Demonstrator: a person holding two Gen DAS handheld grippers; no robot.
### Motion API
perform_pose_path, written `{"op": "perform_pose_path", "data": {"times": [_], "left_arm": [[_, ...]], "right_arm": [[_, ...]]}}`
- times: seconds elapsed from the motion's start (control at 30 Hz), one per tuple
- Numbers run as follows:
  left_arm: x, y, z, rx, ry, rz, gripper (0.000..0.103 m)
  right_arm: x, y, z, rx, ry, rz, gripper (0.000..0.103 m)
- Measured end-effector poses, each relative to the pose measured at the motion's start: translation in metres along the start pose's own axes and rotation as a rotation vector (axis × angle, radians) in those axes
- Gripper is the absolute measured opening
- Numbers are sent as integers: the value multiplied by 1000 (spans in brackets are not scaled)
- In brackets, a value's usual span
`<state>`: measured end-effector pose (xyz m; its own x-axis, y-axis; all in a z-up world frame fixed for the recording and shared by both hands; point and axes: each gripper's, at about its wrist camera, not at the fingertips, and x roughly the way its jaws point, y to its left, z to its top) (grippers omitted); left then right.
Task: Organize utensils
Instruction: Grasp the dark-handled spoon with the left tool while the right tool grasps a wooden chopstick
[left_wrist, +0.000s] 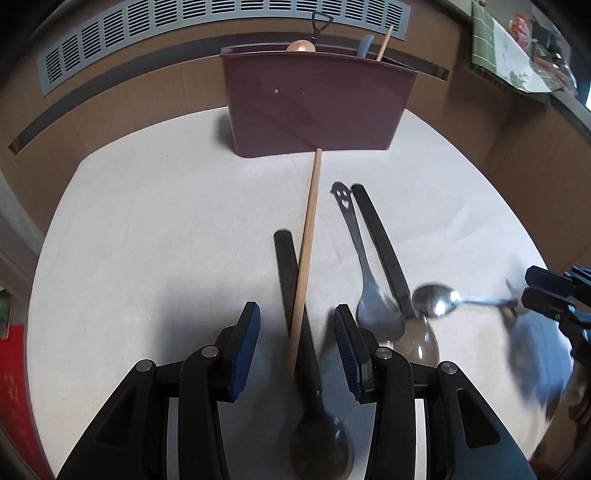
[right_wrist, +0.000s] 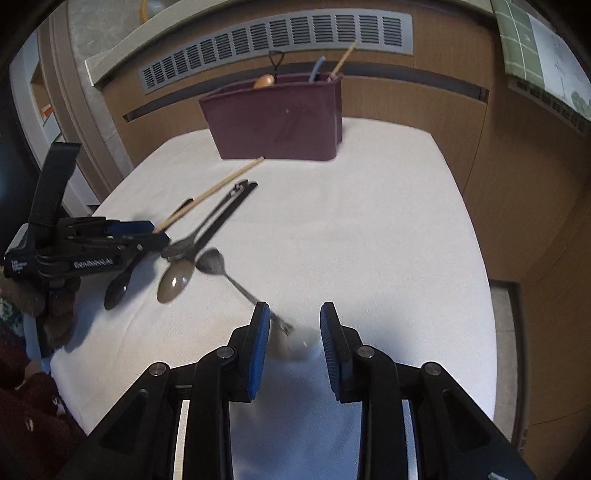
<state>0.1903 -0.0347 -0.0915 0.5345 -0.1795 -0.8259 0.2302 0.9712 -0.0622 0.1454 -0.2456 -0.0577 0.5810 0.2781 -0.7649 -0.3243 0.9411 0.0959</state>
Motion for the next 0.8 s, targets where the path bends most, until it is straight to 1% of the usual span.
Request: {"op": "perform_pose_path", "data": {"times": [0.07,0.1,0.13,0.23,0.3,0.37,0.47,0.5,0.6,0.7,0.73,0.77,0.8], "left_arm": [[3,0,3,13,-24,12,31],[3,3,2,10,-33,17,21],[0,8,0,-6,-34,4,14],[-14,26,-12,-59,-43,-47,12],[-25,38,-24,-90,-54,-49,12],[-32,52,-35,-136,-56,-54,12],[-35,67,-47,-182,-58,-48,12],[-37,72,-51,-190,-67,-59,12],[-40,79,-55,-204,-73,-94,12],[-43,85,-57,-219,-70,-153,13],[-47,88,-58,-224,-76,-183,13],[-52,90,-59,-225,-86,-201,14],[-59,93,-61,-218,-101,-217,14]], "right_arm": [[2,10,10,-18,-26,6,26],[4,14,16,-18,-32,13,26],[6,18,21,-14,-31,21,26],[21,27,47,23,-18,75,26],[35,34,64,56,-5,96,27],[56,44,84,114,16,124,28],[91,68,105,171,93,177,28],[103,78,110,180,120,172,28],[125,105,118,184,165,145,28],[144,132,122,178,217,143,28],[149,142,123,159,229,126,28],[150,151,124,119,199,84,28],[152,159,124,79,193,57,28]]}}
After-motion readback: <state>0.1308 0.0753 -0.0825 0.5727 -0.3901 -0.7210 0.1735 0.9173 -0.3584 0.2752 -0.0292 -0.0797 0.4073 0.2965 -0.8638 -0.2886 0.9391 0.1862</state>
